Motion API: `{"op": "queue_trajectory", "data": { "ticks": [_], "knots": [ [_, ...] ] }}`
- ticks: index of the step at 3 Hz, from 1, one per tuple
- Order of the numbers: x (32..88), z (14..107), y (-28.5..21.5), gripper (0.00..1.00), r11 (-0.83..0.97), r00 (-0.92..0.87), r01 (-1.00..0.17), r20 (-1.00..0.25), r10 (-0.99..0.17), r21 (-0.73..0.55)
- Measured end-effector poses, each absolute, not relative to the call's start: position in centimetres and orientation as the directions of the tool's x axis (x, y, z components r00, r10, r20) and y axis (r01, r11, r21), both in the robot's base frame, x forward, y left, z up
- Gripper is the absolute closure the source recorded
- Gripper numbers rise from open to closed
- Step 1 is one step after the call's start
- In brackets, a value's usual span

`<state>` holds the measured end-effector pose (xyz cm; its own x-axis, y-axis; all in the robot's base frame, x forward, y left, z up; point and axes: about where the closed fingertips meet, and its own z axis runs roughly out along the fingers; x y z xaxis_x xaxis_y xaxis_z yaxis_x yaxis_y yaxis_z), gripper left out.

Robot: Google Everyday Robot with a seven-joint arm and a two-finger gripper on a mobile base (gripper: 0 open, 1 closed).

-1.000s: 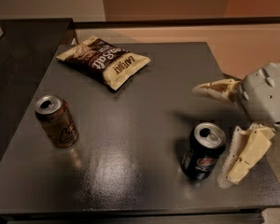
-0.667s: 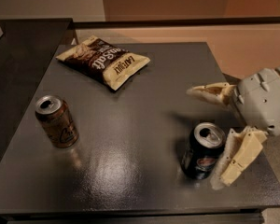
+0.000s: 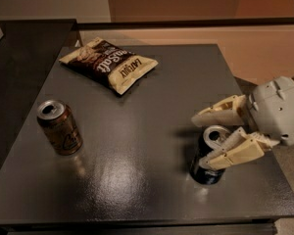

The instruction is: Knock pepsi can over

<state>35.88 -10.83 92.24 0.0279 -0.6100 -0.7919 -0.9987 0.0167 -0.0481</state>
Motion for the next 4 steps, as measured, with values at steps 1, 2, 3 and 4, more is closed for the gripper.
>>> {"op": "queue_trajectory", "data": {
  "ticks": [1, 2, 3, 4],
  "knots": [
    [35.9, 91.9, -11.4, 0.65, 0.029, 0.022, -0.998, -0.792, -0.611, -0.050],
    [35.6, 92.3, -11.5, 0.88, 0.023, 0.035, -0.998, -0.793, -0.608, -0.062],
    [35.6, 94.1, -10.9, 1.00, 0.011, 0.079, -0.993, -0.759, -0.647, -0.114],
    [36.5, 96.6, -10.6, 1.00, 0.013, 0.115, -0.984, -0.686, -0.719, -0.178]
  ]
}}
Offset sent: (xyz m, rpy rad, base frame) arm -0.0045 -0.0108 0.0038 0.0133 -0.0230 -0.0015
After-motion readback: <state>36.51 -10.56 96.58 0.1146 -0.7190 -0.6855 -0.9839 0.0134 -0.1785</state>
